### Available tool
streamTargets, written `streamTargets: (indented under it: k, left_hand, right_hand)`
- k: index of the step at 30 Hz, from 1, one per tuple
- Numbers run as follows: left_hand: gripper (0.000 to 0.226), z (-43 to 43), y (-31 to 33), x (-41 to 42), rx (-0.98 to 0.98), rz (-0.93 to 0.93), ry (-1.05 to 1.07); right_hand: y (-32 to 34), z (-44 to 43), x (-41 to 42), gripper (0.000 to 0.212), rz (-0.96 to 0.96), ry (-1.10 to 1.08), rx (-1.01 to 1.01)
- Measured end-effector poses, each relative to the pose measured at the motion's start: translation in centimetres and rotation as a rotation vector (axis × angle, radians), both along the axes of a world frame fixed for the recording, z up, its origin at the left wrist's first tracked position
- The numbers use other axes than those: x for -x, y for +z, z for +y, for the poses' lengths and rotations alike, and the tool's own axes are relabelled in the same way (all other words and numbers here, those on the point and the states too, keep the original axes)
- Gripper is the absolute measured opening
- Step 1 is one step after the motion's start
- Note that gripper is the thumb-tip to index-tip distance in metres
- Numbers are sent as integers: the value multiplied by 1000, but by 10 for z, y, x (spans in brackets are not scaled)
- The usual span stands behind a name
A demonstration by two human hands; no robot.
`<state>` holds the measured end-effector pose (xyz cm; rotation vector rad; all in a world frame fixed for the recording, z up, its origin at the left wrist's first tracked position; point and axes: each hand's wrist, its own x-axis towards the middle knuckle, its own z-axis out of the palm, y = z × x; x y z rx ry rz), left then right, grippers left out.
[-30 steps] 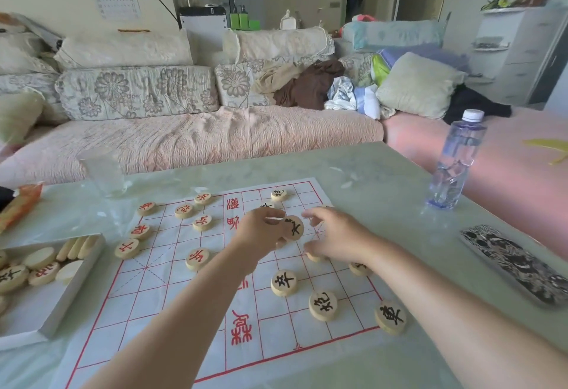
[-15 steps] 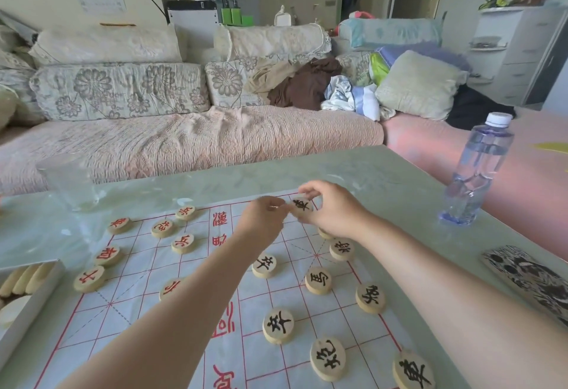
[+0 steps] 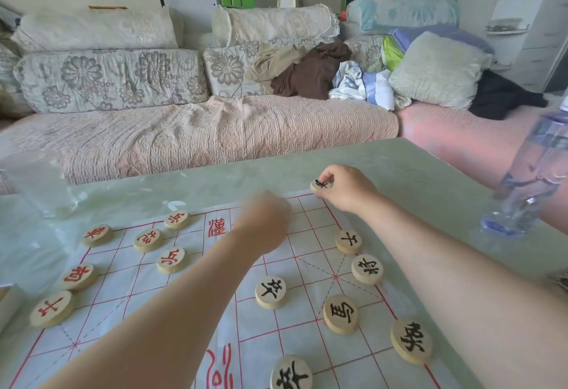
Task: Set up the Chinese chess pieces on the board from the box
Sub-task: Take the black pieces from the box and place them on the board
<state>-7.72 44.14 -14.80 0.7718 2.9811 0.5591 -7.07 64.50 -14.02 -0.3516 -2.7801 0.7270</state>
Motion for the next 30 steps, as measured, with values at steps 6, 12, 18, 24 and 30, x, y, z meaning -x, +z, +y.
streamTargets:
  k: [6,12,18,24,30]
  left_hand:
    - [28,-2,-6,-4,-39,8,-13]
    - [31,-3,3,-19,-42,88,-10]
    - [31,-5,6,-54,-25,124,-50]
    - [29,-13,9,-72,2,99,-9]
    - [28,-11,13,-73,13,60,6]
  right_hand:
    - [-5,2,1,25,-36,44,-77]
    - [18,-7,-15,9,-6,179,61]
    - [47,-37,-76,13,-243,450,116]
    - [53,-47,-136,42,-562,632,-82]
    - [41,-48,-153,46,-545,654,-207]
